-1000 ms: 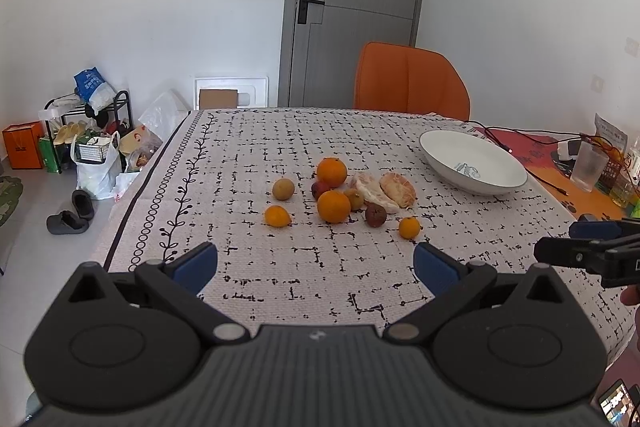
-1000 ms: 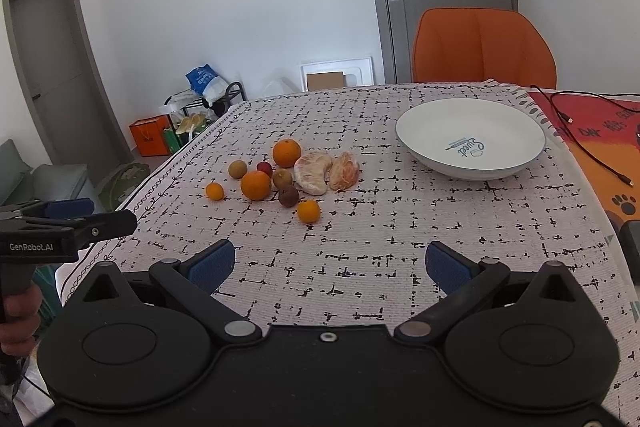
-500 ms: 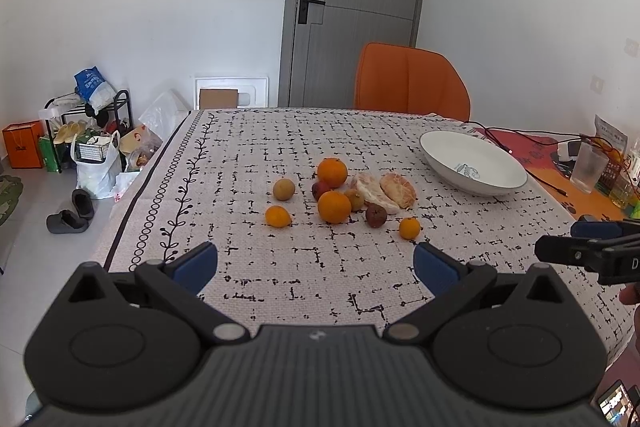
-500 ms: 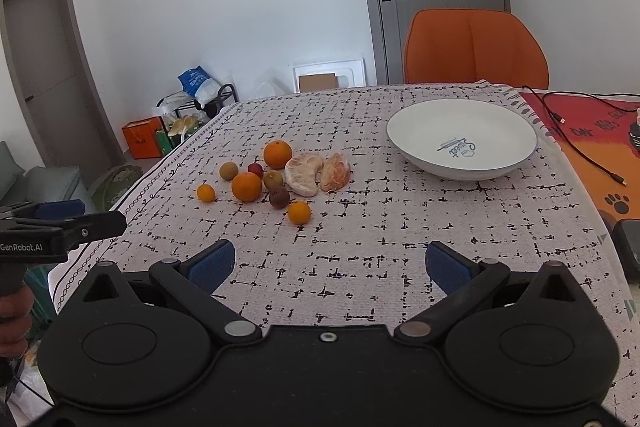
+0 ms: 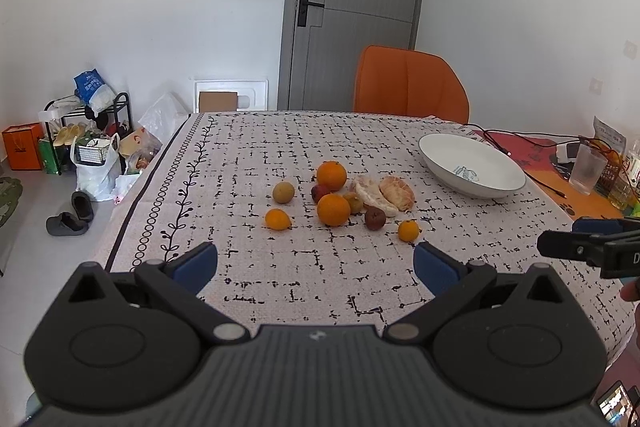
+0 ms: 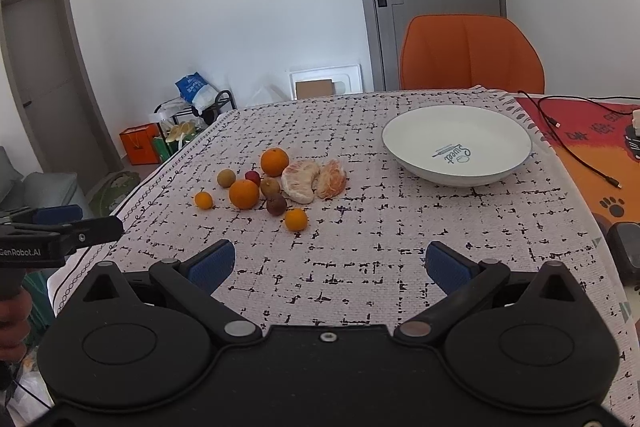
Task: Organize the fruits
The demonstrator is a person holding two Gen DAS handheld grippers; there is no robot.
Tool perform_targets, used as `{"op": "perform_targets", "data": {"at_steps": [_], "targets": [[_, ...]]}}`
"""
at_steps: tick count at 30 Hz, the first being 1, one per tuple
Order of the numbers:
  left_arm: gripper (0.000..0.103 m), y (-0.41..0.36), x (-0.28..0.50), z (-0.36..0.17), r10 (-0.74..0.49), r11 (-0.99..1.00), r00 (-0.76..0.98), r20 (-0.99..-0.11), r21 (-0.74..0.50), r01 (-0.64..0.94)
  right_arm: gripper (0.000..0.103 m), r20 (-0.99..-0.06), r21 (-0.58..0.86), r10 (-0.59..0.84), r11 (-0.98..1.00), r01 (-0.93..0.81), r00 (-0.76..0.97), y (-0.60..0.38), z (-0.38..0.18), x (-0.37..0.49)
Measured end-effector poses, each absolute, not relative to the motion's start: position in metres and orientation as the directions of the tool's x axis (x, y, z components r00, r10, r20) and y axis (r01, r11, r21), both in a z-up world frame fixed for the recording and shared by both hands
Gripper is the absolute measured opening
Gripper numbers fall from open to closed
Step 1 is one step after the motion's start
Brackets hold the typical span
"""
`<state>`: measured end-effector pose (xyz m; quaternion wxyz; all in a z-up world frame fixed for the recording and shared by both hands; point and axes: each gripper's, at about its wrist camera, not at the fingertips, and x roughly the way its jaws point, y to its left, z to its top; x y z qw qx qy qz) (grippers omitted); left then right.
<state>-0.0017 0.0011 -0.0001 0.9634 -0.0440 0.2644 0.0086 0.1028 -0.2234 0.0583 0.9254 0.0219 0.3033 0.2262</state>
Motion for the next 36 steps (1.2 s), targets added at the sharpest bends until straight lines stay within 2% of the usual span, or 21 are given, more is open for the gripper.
{"op": "perform_targets", "data": {"at_steps": [23, 36], "targets": [[0.103, 0.009, 0.003, -0.004, -0.033, 0.992, 0.875, -0.483, -0.123, -0.031, 0.103, -0.547, 0.157, 0.439, 0.89, -0.428, 0.713, -0.218, 0.056, 0.106], [0.1, 0.018, 0.023, -0.012, -0.024, 0.989, 0.888, -0.459, -0.14, -0.046, 0.103, -0.514, 0.227, 0.492, 0.868, -0.441, 0.703, -0.219, 0.046, 0.13]]}}
